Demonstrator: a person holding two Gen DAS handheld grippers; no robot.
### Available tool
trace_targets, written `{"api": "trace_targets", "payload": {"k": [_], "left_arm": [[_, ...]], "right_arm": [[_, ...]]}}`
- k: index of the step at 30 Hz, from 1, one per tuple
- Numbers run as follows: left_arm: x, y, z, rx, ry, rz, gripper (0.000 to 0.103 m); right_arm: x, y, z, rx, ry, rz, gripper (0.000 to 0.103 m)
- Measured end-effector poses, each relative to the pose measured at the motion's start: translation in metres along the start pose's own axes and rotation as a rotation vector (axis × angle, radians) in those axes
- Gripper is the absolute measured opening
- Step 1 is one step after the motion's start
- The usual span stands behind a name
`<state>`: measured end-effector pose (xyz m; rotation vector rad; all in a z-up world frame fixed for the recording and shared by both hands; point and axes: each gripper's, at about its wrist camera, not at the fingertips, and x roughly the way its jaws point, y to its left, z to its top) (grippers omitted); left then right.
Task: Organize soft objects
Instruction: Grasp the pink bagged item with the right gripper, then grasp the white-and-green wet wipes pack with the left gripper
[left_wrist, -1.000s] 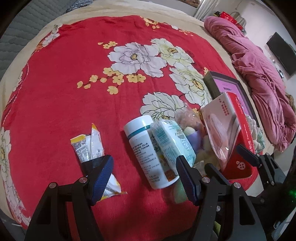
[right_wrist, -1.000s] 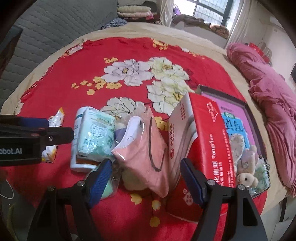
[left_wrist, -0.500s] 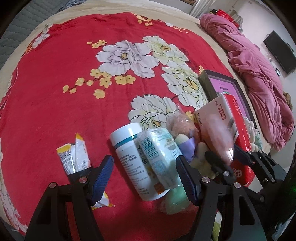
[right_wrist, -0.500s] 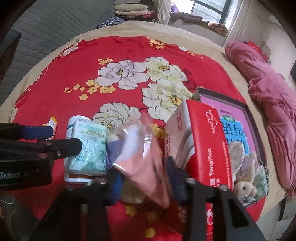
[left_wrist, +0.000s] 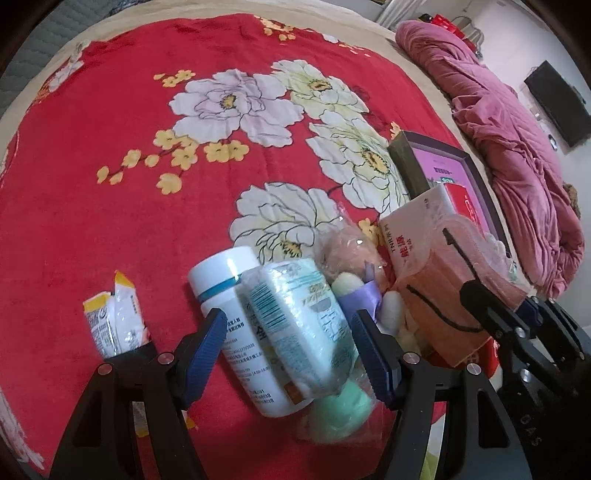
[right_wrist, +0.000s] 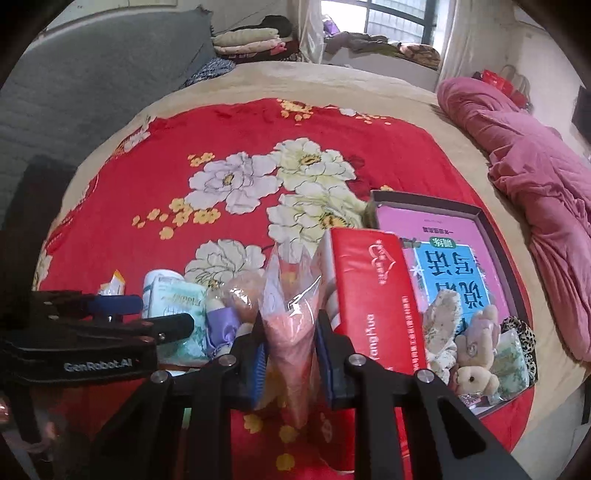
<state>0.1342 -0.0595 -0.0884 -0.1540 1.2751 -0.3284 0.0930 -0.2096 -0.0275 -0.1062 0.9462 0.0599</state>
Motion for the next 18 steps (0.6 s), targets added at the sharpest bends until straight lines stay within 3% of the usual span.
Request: {"api": "trace_targets", "payload": {"k": [4, 10, 15, 16, 18], "left_arm": [[-0.001, -0.003, 0.007, -0.011, -0.001, -0.02, 0.072], [0.001, -0.01, 0.011, 0.008, 0.009, 0.022, 0.07], [0.001, -0.013, 0.009, 0.011, 0.008, 0.034, 0.059], [0.001, -0.013, 0.009, 0.01, 0.007, 0.043, 0.05], [0.0, -0.011, 0.01, 0.004, 0.007, 0.058, 0.04]], "right_arm": [[-0.005, -0.004, 0.003, 0.014, -0.011, 0.013, 0.024], [-0.01, -0.012, 0.006, 0.038, -0.025, 0.031, 0.024], [-0.014, -0.016, 0.009, 0.049, -0.036, 0.037, 0.024], [-0.015, -0.017, 0.009, 0.053, -0.038, 0.041, 0.024], [-0.016, -0.018, 0.01, 0.055, -0.041, 0.045, 0.024]]}}
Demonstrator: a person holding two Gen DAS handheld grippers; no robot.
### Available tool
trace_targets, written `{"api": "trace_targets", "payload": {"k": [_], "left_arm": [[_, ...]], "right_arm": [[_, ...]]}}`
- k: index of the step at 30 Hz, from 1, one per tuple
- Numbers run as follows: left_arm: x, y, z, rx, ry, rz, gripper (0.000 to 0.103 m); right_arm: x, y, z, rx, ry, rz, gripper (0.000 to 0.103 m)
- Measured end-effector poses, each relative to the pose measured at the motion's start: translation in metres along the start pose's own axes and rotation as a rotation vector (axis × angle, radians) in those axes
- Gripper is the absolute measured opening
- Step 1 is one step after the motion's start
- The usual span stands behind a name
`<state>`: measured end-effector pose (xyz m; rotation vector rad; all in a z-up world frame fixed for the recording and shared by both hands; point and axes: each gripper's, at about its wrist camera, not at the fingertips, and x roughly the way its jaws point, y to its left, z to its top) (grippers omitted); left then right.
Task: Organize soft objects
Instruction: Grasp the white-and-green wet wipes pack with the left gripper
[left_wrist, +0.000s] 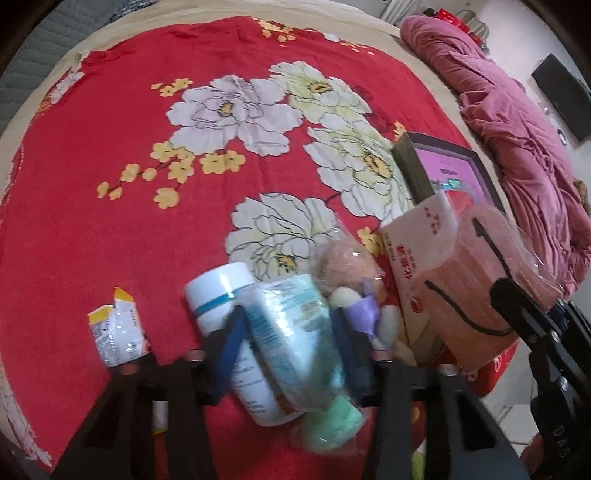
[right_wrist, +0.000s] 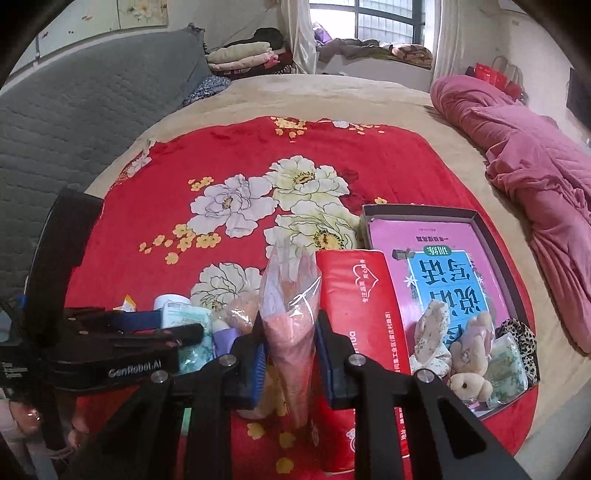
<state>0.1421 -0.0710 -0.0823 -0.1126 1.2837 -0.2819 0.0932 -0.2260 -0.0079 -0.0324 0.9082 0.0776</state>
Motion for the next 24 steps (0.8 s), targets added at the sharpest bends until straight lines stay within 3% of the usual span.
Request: {"api": "trace_targets", "payload": {"k": [13, 19, 24], "left_arm": [[0.005, -0.001, -0.002, -0.002, 0.052, -0.054, 0.039], [0.004, 0.0, -0.005, -0.002, 0.038, -0.043, 0.029], [-0.002, 0.0, -0.005, -0.002, 0.012, -0.065, 0.027]], "right_arm": [[-0.009, -0.005, 0.003, 0.024, -0.023, 0.018, 0.024], [-0.011, -0.003, 0.004, 0.024, -0.031, 0.025, 0.024], [-0.014, -0.003, 0.004, 0.034, -0.038, 0.033, 0.024]]}}
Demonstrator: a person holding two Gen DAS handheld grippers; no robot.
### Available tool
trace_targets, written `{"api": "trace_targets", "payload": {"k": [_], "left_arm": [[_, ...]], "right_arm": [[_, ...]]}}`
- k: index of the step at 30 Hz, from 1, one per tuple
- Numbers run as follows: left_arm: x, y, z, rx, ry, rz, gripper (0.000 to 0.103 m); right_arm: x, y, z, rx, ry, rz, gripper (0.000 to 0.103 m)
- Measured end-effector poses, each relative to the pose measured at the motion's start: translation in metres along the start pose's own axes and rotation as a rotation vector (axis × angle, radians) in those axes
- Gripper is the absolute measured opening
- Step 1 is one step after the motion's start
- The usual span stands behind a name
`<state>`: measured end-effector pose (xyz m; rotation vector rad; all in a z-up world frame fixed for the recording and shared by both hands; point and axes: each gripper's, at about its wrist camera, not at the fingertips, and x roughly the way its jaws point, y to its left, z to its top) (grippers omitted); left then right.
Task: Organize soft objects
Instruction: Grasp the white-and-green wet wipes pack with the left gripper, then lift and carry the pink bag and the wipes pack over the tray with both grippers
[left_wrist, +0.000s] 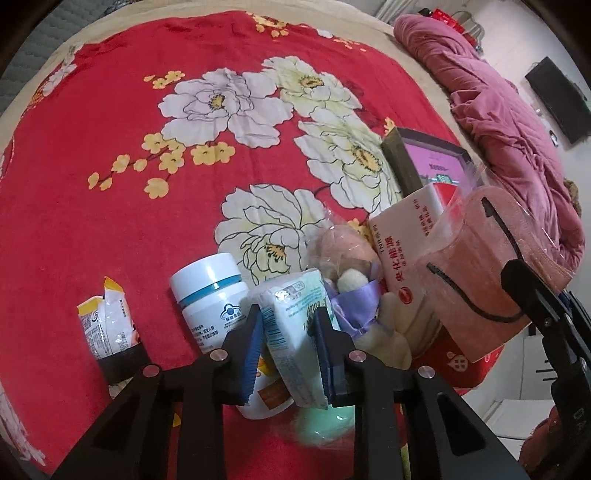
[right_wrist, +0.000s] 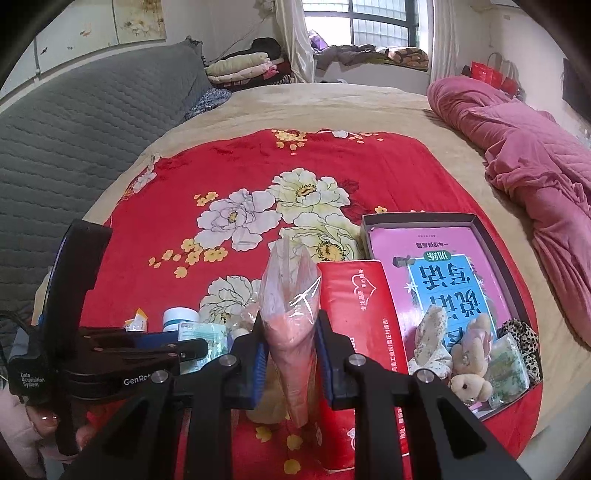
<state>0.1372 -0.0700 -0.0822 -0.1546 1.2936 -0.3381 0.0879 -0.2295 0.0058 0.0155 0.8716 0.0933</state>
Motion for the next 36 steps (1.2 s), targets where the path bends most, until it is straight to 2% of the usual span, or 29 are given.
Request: {"api": "trace_targets", "payload": {"k": [7, 12, 24, 36], "left_arm": [[-0.012, -0.005, 0.002, 0.005, -0.038, -0.061, 0.024], [-0.022, -0.007, 0.002, 0.004, -0.066, -0.067, 0.024], [-0.084, -0.032, 0.002, 0.073, -0.198, -0.005, 0.024], [-0.132, -0.067, -0.008, 0.137, -0.277, -0.003, 0.024]], "right_arm": [[-0.009, -0.004, 0.001, 0.018, -0.015, 0.023, 0.023], [-0.016, -0.008, 0.003, 0.027, -0.032, 0.028, 0.023], [-0.052, -0.011, 0.012, 0.029, -0.098, 0.031, 0.023], [-0.102, -0.023, 0.014, 0.043, -0.184, 0.013, 0.023]]}}
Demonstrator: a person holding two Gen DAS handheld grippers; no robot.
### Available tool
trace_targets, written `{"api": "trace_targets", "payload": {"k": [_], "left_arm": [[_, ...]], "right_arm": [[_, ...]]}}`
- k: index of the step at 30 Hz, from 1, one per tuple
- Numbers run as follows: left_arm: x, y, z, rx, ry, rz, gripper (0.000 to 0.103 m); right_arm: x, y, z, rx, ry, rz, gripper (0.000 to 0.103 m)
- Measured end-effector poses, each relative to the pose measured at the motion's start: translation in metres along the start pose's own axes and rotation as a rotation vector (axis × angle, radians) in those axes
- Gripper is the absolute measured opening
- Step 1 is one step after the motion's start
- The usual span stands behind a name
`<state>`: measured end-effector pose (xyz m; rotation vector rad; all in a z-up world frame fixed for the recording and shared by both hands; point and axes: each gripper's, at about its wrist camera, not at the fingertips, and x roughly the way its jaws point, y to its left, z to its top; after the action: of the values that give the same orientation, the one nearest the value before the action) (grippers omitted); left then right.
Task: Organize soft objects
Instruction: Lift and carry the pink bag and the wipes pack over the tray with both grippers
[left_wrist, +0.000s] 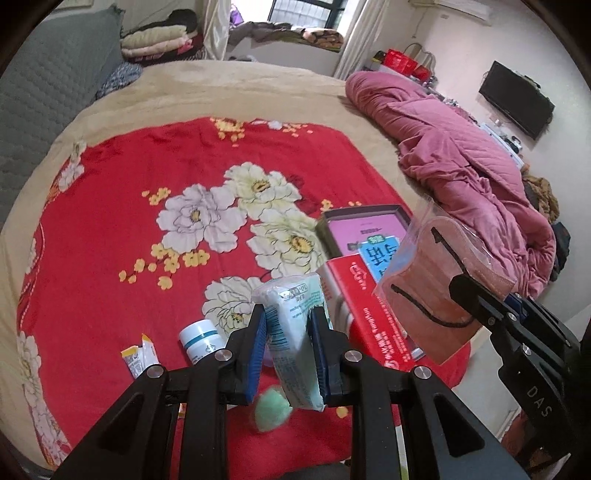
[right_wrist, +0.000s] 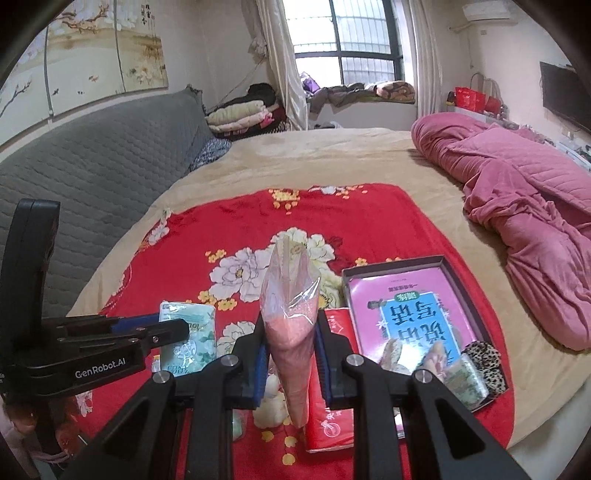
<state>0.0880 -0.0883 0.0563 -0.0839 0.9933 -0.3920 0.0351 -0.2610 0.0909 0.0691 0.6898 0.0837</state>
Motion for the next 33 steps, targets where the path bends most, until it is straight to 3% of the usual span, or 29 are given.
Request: {"api": "trace_targets", "payload": {"k": [14, 33], "left_arm": [[-0.021, -0.052, 0.004, 0.075, -0.039, -0.024, 0.024], [0.013, -0.15, 0.008, 0.223, 0.002, -0.079, 0.024]], "right_arm": [[-0.048, -0.047, 0.003, 0.055, -0.071, -0.054, 0.023], [-0.077, -0.141, -0.003, 0.169, -0.097, -0.153, 0.023]]}}
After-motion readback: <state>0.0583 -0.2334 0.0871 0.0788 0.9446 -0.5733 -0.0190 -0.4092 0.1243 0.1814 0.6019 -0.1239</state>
